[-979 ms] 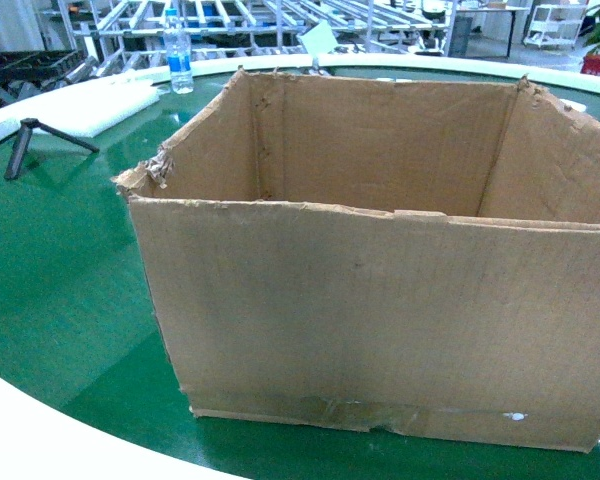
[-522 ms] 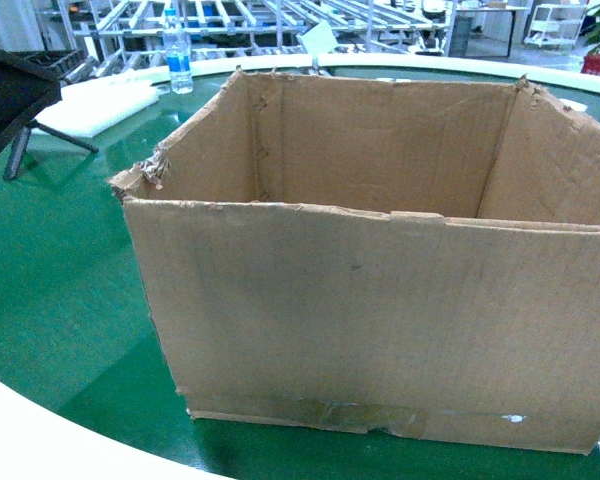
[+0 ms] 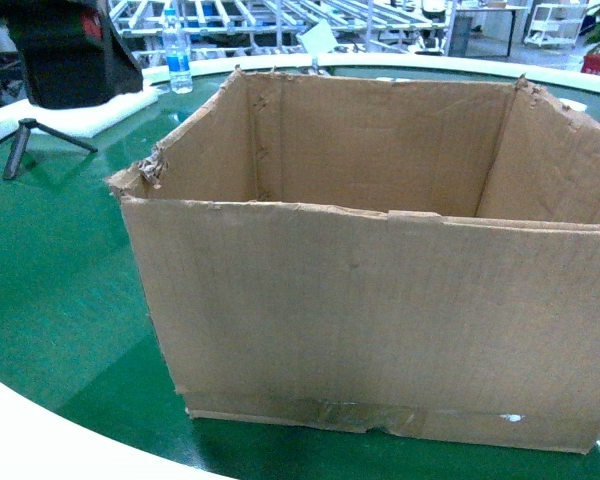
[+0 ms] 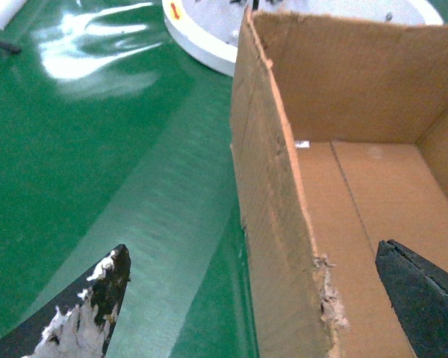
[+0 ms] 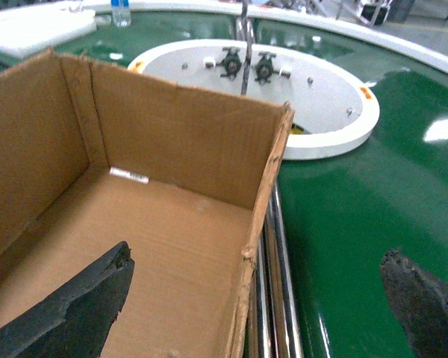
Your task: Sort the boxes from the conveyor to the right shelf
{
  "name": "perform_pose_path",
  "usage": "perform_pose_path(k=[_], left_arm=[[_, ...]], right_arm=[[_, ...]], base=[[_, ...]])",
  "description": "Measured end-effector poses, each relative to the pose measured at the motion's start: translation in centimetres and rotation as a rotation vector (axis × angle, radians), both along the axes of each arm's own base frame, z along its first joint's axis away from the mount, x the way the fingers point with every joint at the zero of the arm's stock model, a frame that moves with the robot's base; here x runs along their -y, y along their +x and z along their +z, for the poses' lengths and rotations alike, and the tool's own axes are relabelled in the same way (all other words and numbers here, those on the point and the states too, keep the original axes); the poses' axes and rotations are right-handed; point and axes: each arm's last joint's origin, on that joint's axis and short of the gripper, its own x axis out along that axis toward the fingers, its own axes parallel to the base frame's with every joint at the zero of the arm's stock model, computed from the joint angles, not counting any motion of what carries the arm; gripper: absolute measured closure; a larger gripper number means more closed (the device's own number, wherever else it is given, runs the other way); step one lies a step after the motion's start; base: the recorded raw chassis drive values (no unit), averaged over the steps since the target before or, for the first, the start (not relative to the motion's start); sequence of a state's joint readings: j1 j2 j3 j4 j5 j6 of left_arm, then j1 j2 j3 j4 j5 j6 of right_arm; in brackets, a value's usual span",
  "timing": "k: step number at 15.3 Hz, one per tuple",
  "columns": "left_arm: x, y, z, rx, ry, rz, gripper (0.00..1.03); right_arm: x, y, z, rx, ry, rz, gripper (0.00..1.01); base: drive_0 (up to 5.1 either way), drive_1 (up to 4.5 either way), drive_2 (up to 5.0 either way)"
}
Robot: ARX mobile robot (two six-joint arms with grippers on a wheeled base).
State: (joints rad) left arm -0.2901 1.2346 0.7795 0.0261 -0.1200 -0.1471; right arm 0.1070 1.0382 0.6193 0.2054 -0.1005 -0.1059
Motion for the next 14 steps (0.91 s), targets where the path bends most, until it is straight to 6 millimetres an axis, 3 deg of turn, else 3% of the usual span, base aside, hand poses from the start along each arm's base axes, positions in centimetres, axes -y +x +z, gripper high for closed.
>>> perform_pose_path(k=[11, 14], left_arm=[[0.5, 0.03, -0.35, -0.043, 0.04, -0.019, 0.05], [0.57, 0.27, -0.18, -0.073, 0.052, -0.019, 0.05]], right_arm=[[-0.43, 0.36, -0.45, -0.026, -0.074, 0.031, 0.03], [-0.58, 1.17, 0.01, -0.118, -0.095, 0.056, 0.03]], base=[[0.0, 0.0, 0.0], [0.0, 0.0, 0.0]])
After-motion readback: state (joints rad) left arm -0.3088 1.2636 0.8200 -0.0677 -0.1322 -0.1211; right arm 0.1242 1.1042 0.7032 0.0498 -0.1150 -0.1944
